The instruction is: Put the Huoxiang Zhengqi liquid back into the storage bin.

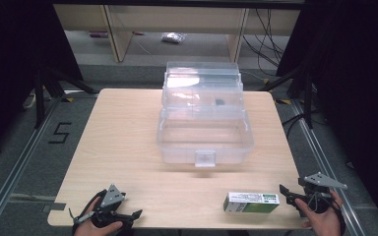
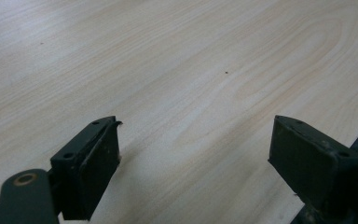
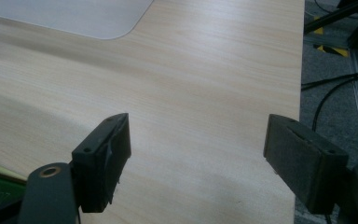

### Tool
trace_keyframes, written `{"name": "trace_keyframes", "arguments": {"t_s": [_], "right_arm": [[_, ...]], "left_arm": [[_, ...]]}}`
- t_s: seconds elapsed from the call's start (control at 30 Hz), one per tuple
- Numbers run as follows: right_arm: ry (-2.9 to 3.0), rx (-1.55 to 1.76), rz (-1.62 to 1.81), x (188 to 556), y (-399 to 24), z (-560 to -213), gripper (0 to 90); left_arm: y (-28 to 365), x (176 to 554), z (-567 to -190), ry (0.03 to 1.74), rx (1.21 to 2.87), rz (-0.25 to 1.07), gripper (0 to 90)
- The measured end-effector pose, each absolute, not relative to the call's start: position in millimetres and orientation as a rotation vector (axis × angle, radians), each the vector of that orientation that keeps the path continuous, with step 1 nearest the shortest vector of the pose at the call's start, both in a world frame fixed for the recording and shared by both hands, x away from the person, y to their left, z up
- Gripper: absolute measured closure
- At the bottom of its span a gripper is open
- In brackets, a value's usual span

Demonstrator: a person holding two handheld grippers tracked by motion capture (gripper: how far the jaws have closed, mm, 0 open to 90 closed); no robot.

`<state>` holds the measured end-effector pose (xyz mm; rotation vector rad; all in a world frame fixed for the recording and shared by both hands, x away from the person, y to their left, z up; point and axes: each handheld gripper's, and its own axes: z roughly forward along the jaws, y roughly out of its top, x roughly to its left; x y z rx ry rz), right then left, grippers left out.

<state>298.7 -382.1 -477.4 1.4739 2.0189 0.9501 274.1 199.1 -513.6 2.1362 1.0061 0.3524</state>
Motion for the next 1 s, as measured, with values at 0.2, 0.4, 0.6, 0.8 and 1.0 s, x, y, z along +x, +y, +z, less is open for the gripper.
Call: {"name": "trace_keyframes", "arguments": {"t_s": [0.2, 0.4, 0.6, 0.8, 1.0], "right_arm": [[2.065, 1.434, 0.942, 300, -380, -471, 24.2], [2.059, 1.421, 0.936, 301, -375, -459, 24.3], [2.124, 1.316, 0.922, 303, -365, -443, 24.5], [2.157, 1.244, 0.922, 307, -356, -425, 24.8], [2.254, 1.171, 0.949, 302, -341, -401, 24.6]], "left_arm": [[199, 274, -514, 1.005, 2.139, 0.351, 15.5], [199, 274, -514, 1.005, 2.137, 0.353, 15.5], [198, 274, -514, 1.007, 2.142, 0.35, 15.5], [199, 275, -514, 1.001, 2.148, 0.34, 15.5], [199, 274, -514, 1.006, 2.14, 0.352, 15.5]]}}
